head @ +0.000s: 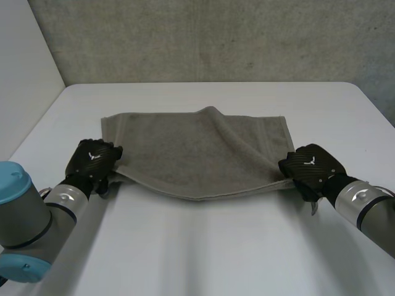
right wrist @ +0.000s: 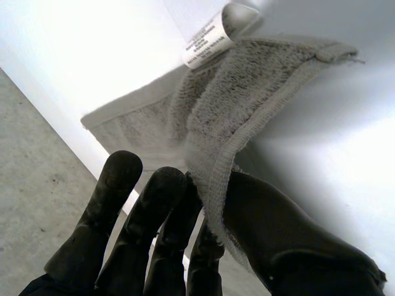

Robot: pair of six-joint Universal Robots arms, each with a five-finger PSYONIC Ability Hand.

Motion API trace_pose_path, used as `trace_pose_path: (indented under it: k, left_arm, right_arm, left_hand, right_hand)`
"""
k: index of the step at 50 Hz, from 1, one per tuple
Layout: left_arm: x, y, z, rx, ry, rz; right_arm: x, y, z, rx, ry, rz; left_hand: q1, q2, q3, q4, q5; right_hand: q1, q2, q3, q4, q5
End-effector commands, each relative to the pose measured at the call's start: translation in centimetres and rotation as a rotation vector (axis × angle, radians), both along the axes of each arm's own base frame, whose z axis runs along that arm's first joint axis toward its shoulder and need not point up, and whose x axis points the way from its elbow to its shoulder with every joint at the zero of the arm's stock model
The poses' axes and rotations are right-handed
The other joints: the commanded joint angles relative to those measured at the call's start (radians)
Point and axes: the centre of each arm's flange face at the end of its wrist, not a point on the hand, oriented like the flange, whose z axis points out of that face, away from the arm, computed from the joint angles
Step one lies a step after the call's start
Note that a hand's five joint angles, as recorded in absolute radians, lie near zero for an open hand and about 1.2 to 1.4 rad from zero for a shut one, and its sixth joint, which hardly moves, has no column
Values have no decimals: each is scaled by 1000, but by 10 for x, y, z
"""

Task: Fold the towel.

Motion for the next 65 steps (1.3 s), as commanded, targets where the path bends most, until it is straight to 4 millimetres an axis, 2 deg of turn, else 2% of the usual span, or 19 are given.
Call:
trace_pose_path:
  k: [1, 9, 14, 23, 28, 30, 31, 33, 35, 36, 41, 49, 54, 57, 58, 59, 60, 61, 65]
  left_arm:
    - [8, 0, -5, 25, -13, 20]
    - [17, -4, -5, 48, -12, 51]
    - [24, -1, 19, 36, -1, 71]
    - [19, 11, 22, 121, 46, 10]
    - [16, 14, 25, 168, 72, -22]
    - [17, 16, 26, 189, 77, -21]
    - [17, 16, 26, 189, 77, -21]
    - [18, 15, 23, 201, 77, -18]
    - [18, 15, 22, 202, 75, -16]
    - [18, 15, 22, 202, 75, -16]
    - [24, 4, 19, 203, 77, 11]
    - [37, -7, 19, 197, 83, 57]
    - [37, -8, 18, 185, 83, 58]
    - [37, -9, 18, 181, 83, 60]
    - [37, -9, 18, 180, 83, 60]
    - [37, -9, 18, 180, 83, 60]
    - [37, -9, 19, 177, 84, 59]
    - [37, -9, 19, 177, 84, 59]
    - [35, -5, 22, 174, 83, 55]
  right_arm:
    - [-2, -3, 0, 12, -21, -17]
    - [-3, -6, 0, 21, -40, -28]
    - [-5, -8, 1, 18, -37, -40]
    - [-6, -10, 4, 13, -39, -45]
    - [-7, -14, 7, 4, -43, -50]
    - [-10, -16, 7, 6, -44, -60]
    - [-10, -16, 7, 6, -44, -60]
    - [-13, -17, 6, 20, -42, -71]
    - [-13, -17, 6, 28, -43, -73]
    - [-13, -16, 4, 41, -45, -75]
    - [-13, -19, -1, 95, -79, -95]
    - [-16, -25, -16, 207, -120, -170]
    - [-18, -26, -16, 227, -116, -191]
    - [-20, -27, -16, 230, -123, -214]
    - [-21, -29, -15, 229, -129, -227]
    - [-21, -29, -15, 229, -129, -227]
    - [-22, -30, -12, 221, -131, -238]
    - [-23, -31, -10, 213, -129, -246]
    - [-24, -32, 1, 177, -121, -250]
  left_hand:
    - [-25, -23, -19, -29, -8]
    - [-10, -8, -4, -15, 7]
    - [34, 36, 40, 29, 51]
    - [101, 103, 107, 97, 118]
    - [286, 288, 292, 282, 303]
    - [464, 467, 471, 460, 481]
    - [465, 468, 472, 461, 482]
    - [725, 727, 731, 720, 742]
    - [767, 769, 773, 762, 784]
    - [767, 770, 774, 763, 784]
    - [767, 770, 774, 763, 784]
    - [767, 770, 774, 763, 784]
    - [767, 770, 774, 763, 784]
    - [767, 770, 774, 763, 784]
    - [767, 770, 774, 763, 784]
    - [767, 770, 774, 763, 784]
    - [767, 770, 774, 763, 784]
    - [767, 770, 774, 763, 784]
    - [767, 770, 774, 763, 784]
  right_hand:
    - [64, 55, 57, 51, 48]
    - [64, 55, 57, 51, 48]
    - [64, 55, 57, 51, 48]
    - [64, 55, 57, 51, 48]
    - [64, 55, 57, 51, 48]
    - [64, 55, 57, 51, 48]
    - [64, 55, 57, 51, 48]
    - [64, 55, 57, 51, 48]
    - [64, 55, 57, 51, 48]
    - [-81, -89, -88, -93, -97]
    - [-322, -331, -329, -334, -338]
    - [-581, -589, -588, -593, -597]
    - [-625, -634, -632, -637, -641]
    - [-523, -531, -530, -535, -539]
    - [-331, -339, -338, -343, -347]
    - [-329, -337, -336, -341, -345]
    - [-61, -70, -68, -74, -77]
    - [62, 54, 55, 50, 46]
    - [64, 55, 57, 51, 48]
